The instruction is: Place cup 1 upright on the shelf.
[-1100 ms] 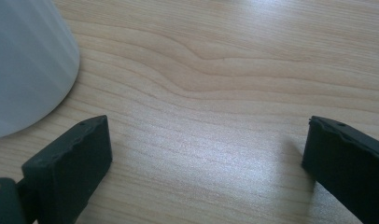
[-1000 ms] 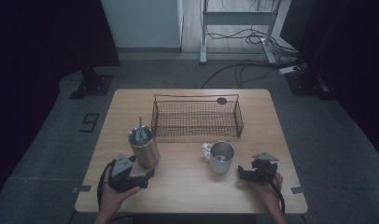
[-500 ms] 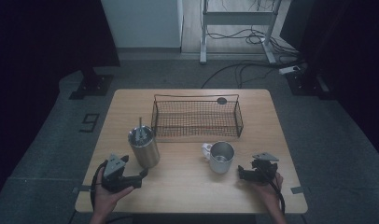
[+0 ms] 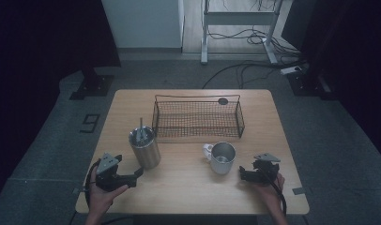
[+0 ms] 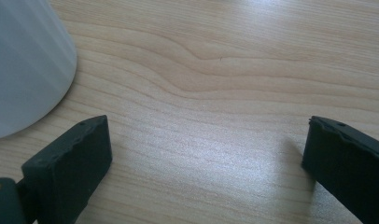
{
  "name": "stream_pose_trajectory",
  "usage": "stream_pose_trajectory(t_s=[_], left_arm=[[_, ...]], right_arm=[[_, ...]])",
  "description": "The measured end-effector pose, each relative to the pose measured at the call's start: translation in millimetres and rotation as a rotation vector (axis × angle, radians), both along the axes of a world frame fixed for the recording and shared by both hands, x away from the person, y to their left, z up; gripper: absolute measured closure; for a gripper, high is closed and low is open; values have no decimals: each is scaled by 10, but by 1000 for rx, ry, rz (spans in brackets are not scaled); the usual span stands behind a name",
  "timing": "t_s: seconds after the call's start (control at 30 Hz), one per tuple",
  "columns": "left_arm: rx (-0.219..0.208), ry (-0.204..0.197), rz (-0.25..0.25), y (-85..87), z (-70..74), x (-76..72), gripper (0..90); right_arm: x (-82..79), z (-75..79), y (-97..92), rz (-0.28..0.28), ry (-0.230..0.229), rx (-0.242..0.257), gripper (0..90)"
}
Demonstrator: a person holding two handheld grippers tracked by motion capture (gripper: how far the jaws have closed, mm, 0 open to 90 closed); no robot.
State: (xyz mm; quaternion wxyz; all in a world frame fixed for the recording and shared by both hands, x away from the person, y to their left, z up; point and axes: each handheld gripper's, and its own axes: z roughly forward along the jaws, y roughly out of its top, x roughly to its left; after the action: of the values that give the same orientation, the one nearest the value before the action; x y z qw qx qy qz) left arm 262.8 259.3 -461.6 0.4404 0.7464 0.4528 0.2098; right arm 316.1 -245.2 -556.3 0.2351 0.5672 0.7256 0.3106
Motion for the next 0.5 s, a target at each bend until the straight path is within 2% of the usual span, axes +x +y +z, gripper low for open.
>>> stream_pose_trajectory(t_s=[0.37,0.5], left_arm=[[-4,-1,5,-20,-65,119,2],[8,1,1,-43,-81,162,1]], right_arm=[[0,1,-2,-4,1,-1,11],[1,0,-2,-4,0,0,11]])
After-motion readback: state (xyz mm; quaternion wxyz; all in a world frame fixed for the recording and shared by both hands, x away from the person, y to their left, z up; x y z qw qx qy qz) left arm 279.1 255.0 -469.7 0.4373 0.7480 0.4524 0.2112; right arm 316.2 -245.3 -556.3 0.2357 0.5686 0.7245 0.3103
